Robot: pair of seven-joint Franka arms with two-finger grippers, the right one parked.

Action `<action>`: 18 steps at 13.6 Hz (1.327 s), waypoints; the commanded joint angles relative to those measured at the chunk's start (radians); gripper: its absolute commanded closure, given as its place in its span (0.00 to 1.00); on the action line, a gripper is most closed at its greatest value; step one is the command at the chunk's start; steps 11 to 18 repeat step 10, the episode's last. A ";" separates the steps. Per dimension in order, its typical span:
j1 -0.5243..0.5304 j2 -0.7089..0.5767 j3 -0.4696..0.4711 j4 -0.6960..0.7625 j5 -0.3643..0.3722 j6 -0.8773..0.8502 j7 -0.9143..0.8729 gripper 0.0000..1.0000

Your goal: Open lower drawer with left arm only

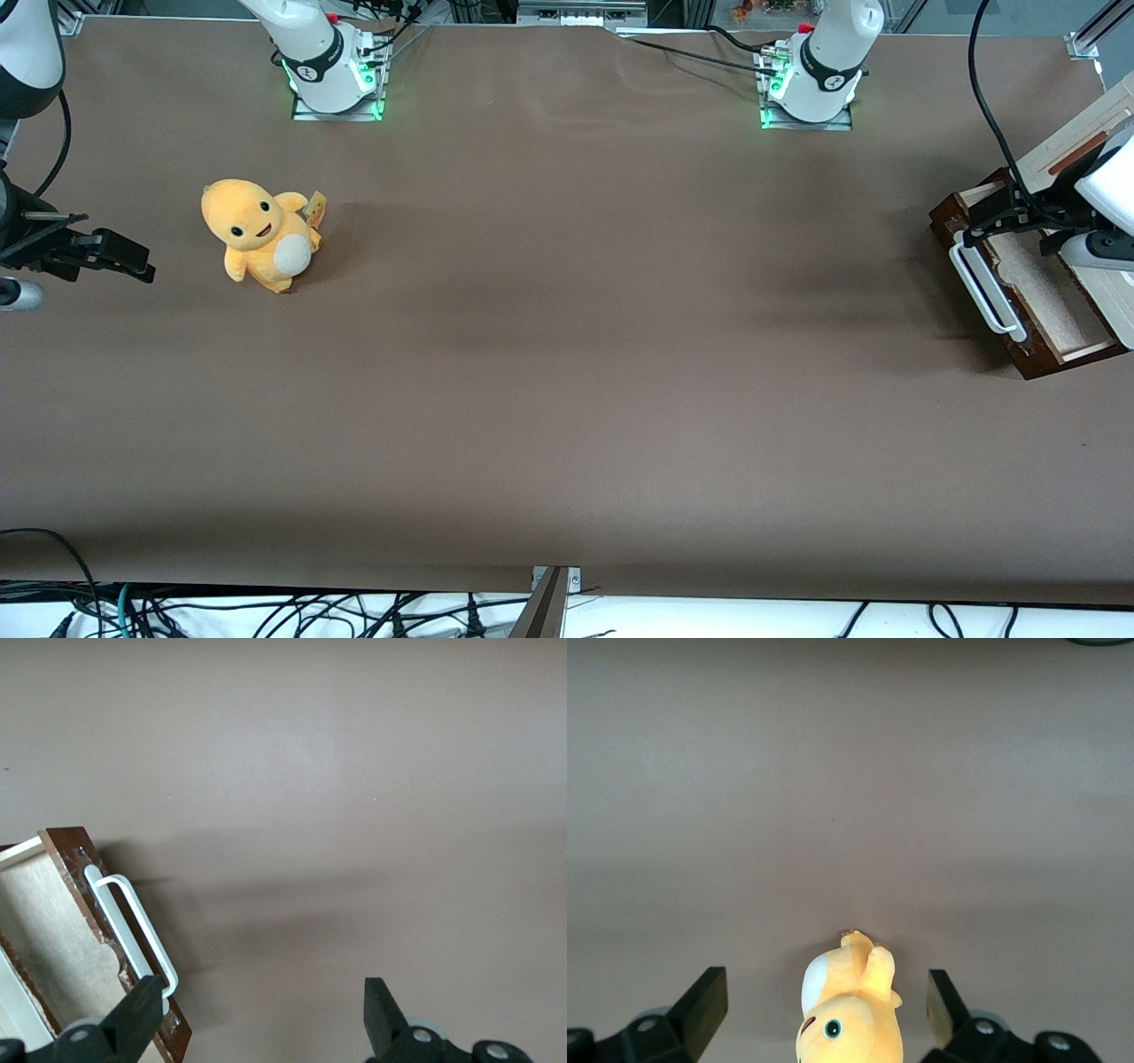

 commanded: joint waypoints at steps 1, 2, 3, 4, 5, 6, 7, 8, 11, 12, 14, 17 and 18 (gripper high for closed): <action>-0.017 -0.012 0.004 -0.019 0.037 0.016 0.017 0.00; -0.017 -0.014 0.004 -0.030 0.037 0.004 0.021 0.00; -0.017 -0.024 0.004 -0.056 0.037 0.001 0.022 0.00; -0.017 -0.026 0.003 -0.056 0.038 -0.002 0.022 0.00; -0.019 -0.026 0.002 -0.055 0.037 -0.005 0.024 0.00; -0.019 -0.026 0.001 -0.055 0.038 -0.007 0.022 0.00; -0.019 -0.029 0.001 -0.055 0.038 -0.010 0.024 0.00; -0.019 -0.029 -0.001 -0.055 0.038 -0.013 0.024 0.00; -0.019 -0.029 -0.002 -0.055 0.053 -0.015 0.024 0.00; -0.019 -0.029 -0.002 -0.055 0.053 -0.015 0.024 0.00; -0.019 -0.029 -0.002 -0.055 0.053 -0.015 0.024 0.00; -0.019 -0.029 -0.002 -0.055 0.053 -0.015 0.024 0.00; -0.019 -0.029 -0.002 -0.055 0.053 -0.015 0.024 0.00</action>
